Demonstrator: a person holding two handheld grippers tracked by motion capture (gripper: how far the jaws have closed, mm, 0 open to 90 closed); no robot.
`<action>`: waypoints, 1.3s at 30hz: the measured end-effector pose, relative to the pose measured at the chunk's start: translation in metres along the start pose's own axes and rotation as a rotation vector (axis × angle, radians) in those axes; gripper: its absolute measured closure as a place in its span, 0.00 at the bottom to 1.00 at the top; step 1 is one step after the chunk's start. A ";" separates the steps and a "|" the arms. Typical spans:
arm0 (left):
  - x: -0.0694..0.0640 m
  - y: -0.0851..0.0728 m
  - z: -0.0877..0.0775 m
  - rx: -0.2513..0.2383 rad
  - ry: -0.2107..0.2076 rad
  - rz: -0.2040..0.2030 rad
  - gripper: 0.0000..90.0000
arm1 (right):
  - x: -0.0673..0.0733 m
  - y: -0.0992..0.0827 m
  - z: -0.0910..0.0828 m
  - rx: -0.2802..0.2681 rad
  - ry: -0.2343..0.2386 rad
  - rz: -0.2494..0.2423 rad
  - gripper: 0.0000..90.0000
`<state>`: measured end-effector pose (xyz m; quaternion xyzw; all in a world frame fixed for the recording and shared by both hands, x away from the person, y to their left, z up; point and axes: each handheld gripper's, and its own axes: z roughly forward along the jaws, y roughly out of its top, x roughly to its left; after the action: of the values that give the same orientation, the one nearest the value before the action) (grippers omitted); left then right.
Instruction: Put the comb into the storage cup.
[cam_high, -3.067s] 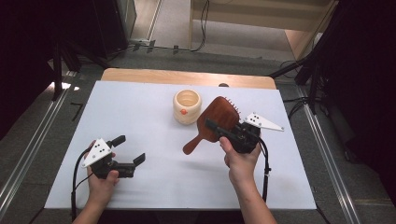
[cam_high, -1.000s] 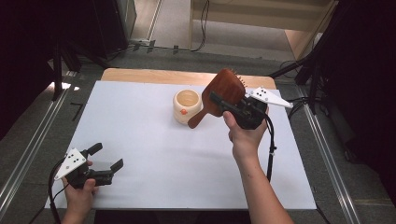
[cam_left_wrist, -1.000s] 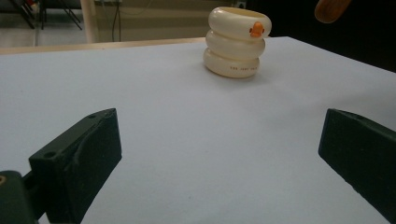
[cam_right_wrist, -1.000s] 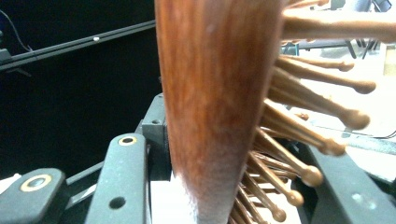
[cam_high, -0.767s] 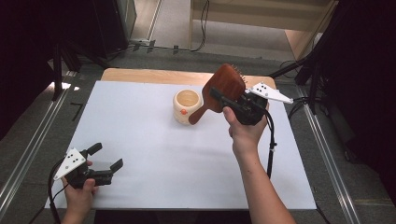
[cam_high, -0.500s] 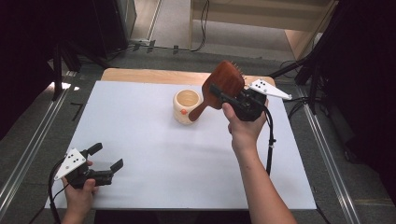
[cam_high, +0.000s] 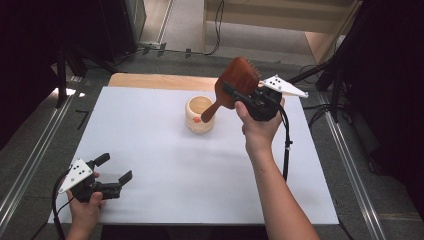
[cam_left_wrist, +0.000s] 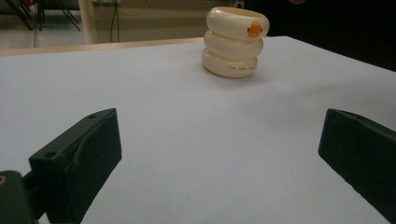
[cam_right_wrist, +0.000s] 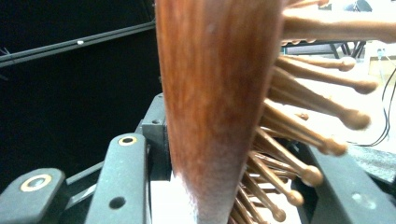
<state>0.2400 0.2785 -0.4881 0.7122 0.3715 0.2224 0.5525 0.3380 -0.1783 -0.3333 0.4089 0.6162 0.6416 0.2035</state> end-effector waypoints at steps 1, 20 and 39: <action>0.000 0.000 0.000 0.000 -0.002 0.002 0.00 | -0.001 0.001 0.001 0.000 -0.002 -0.001 0.58; -0.001 0.000 0.000 -0.004 -0.006 0.006 0.00 | -0.007 0.009 0.020 0.006 -0.031 -0.009 0.58; -0.001 0.000 0.001 -0.002 -0.011 0.012 0.00 | -0.019 -0.004 0.044 0.017 -0.087 0.008 0.58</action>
<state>0.2400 0.2776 -0.4881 0.7152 0.3640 0.2223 0.5537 0.3826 -0.1651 -0.3462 0.4408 0.6106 0.6186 0.2241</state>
